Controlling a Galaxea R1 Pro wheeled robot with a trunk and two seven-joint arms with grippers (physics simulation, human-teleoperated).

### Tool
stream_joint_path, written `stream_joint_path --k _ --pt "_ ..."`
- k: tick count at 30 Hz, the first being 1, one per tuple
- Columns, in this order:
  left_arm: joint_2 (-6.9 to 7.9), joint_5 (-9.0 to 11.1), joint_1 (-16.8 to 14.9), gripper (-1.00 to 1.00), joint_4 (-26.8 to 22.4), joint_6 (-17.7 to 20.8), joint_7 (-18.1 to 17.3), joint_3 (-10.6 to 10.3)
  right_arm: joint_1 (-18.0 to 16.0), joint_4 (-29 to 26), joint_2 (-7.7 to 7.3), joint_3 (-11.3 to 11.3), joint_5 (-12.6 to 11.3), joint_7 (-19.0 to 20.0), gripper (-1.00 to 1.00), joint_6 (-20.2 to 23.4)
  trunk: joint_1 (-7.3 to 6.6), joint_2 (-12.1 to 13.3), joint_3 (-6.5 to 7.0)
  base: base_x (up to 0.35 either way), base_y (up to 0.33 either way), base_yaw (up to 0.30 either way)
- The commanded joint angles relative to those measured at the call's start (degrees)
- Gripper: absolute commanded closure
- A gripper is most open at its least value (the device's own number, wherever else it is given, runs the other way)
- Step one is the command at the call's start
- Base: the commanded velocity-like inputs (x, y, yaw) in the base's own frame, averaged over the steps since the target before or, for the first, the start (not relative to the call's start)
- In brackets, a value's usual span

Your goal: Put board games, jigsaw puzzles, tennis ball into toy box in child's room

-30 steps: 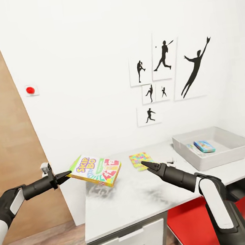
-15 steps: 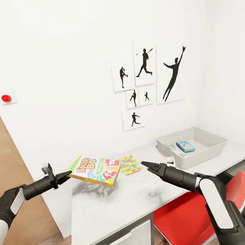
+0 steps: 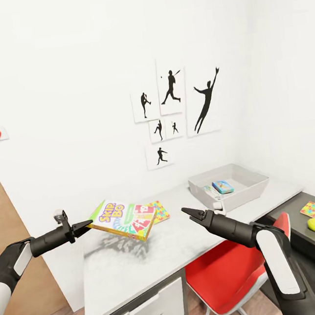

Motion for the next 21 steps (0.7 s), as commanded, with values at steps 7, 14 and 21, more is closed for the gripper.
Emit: stream_joint_path --k 7,14,21 --pt "-0.03 0.3 0.0 1.0 0.0 0.4 -0.1 0.2 -0.1 0.0 0.07 -0.1 0.6 0.6 -1.0 0.3 -1.54 2.8 1.18 -0.001 0.0 -0.029" --pt "-0.12 0.3 0.0 1.0 0.0 0.4 -0.1 0.0 -0.1 0.0 0.07 -0.2 0.6 0.7 -1.0 0.4 -3.07 5.6 2.44 0.0 0.0 -0.245" --pt "-0.24 0.2 0.0 1.0 0.0 0.2 -0.1 -0.3 0.0 0.0 0.07 -0.3 0.5 0.7 -1.0 0.4 -4.61 8.4 3.79 0.0 0.0 -0.275"
